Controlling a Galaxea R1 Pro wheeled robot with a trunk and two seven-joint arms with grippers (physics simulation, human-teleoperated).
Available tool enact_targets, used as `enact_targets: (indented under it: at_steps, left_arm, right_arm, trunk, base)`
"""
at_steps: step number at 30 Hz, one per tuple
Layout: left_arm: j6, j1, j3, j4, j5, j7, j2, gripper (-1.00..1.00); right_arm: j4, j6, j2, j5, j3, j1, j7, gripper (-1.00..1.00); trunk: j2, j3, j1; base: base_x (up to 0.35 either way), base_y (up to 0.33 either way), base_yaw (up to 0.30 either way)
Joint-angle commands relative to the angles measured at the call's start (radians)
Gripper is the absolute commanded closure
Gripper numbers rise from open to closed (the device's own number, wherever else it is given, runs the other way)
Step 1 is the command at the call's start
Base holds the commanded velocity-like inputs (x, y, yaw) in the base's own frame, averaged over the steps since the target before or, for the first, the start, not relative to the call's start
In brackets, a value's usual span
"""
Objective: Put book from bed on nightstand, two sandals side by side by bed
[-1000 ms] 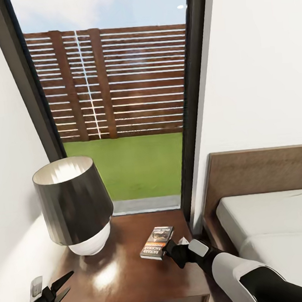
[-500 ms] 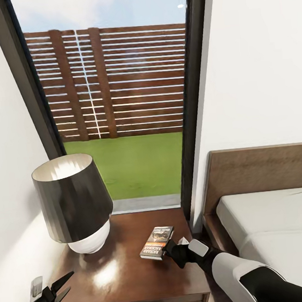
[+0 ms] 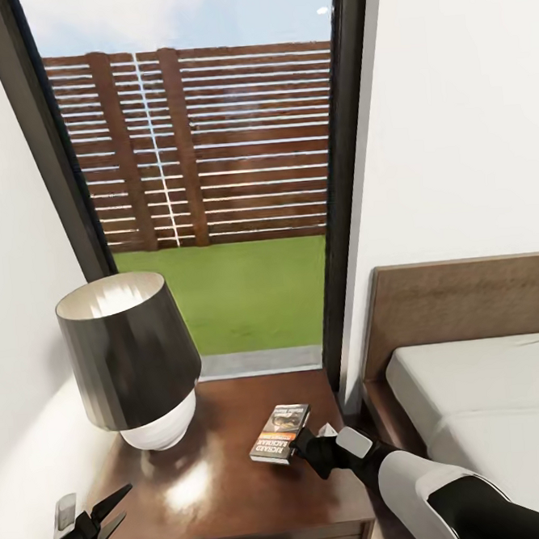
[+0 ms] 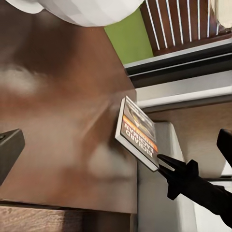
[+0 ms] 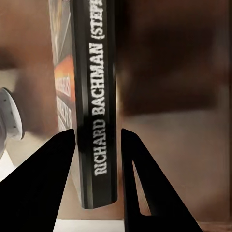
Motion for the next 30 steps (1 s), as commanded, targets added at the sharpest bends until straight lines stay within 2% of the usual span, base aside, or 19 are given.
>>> enact_targets:
  at_steps: [1, 30]
  left_arm:
    - [0.008, 0.0, 0.0, 0.0, 0.006, -0.001, 0.0, -1.0]
    - [0.008, 0.0, -0.001, 0.002, 0.004, -0.001, 0.0, -1.0]
  right_arm:
    - [0.001, 0.002, 0.0, -0.004, 0.006, -0.001, 0.004, 1.0]
    - [0.001, 0.02, 0.0, -0.004, 0.005, -0.001, 0.004, 1.0]
  trunk:
    - [-0.008, -0.004, 0.004]
    - [-0.008, -0.004, 0.004]
  base:
    - [0.0, 0.0, 0.0]
    - [0.0, 0.0, 0.0]
